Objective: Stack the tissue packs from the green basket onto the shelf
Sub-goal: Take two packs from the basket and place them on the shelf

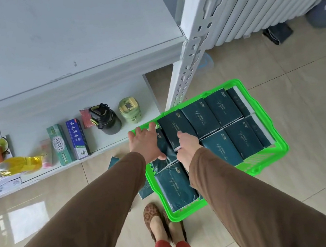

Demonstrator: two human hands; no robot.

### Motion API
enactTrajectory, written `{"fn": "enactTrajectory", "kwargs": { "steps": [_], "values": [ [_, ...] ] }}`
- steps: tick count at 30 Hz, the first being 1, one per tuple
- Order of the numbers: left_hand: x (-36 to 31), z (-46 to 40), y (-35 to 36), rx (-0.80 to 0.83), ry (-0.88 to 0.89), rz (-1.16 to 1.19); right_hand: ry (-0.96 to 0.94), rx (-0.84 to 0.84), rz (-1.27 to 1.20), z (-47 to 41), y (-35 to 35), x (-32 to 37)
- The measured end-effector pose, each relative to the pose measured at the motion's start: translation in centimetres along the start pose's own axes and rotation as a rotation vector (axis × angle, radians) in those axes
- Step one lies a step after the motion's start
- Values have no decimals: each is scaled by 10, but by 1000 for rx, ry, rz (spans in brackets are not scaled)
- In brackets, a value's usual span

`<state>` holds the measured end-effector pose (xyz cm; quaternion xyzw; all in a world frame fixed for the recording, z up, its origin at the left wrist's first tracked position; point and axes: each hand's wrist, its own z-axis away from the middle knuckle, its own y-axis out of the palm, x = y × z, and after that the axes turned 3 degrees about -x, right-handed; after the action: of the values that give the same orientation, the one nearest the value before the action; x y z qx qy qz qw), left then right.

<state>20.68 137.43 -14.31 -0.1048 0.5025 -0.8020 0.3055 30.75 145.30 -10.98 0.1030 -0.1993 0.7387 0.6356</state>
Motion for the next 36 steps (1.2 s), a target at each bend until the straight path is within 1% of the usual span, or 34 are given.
{"fn": "enactTrajectory", "kwargs": {
  "steps": [1, 3, 4, 6, 8, 10, 12, 14, 17, 21, 24, 25, 27, 29, 33, 36],
  "values": [
    [1, -1, -1, -15, -8, 32, 53, 28, -168, 0, -1, 2],
    [5, 2, -7, -39, -48, 129, 28, 47, -97, 10, -11, -2],
    [9, 6, -11, -50, -71, 185, 34, 19, -98, 19, -15, -1],
    [21, 20, -22, -57, -115, 304, 24, 54, -80, 37, -24, 1],
    [37, 44, -35, -71, -168, 440, 7, 137, -91, 61, -32, 1],
    [58, 75, -49, -116, -211, 567, -20, 238, -28, 89, -39, -5],
    [84, 117, -67, -161, -251, 682, -13, 305, -28, 131, -42, -16],
    [105, 153, -81, -207, -279, 749, -27, 367, -59, 164, -42, -27],
    [162, 226, -109, -329, -314, 821, -101, 552, -16, 227, -21, -55],
    [263, 324, -147, -459, -373, 865, -235, 787, 68, 320, 44, -94],
    [352, 390, -172, -557, -425, 878, -350, 969, 139, 391, 112, -128],
    [383, 410, -180, -593, -429, 879, -385, 1007, 167, 414, 136, -141],
    [446, 444, -197, -661, -427, 832, -441, 1035, 217, 457, 186, -168],
    [505, 471, -213, -705, -435, 765, -472, 1050, 214, 495, 235, -195],
    [616, 512, -236, -728, -443, 758, -546, 1091, 241, 559, 325, -242],
    [690, 525, -252, -758, -436, 740, -623, 1078, 301, 588, 386, -265]
  ]
}}
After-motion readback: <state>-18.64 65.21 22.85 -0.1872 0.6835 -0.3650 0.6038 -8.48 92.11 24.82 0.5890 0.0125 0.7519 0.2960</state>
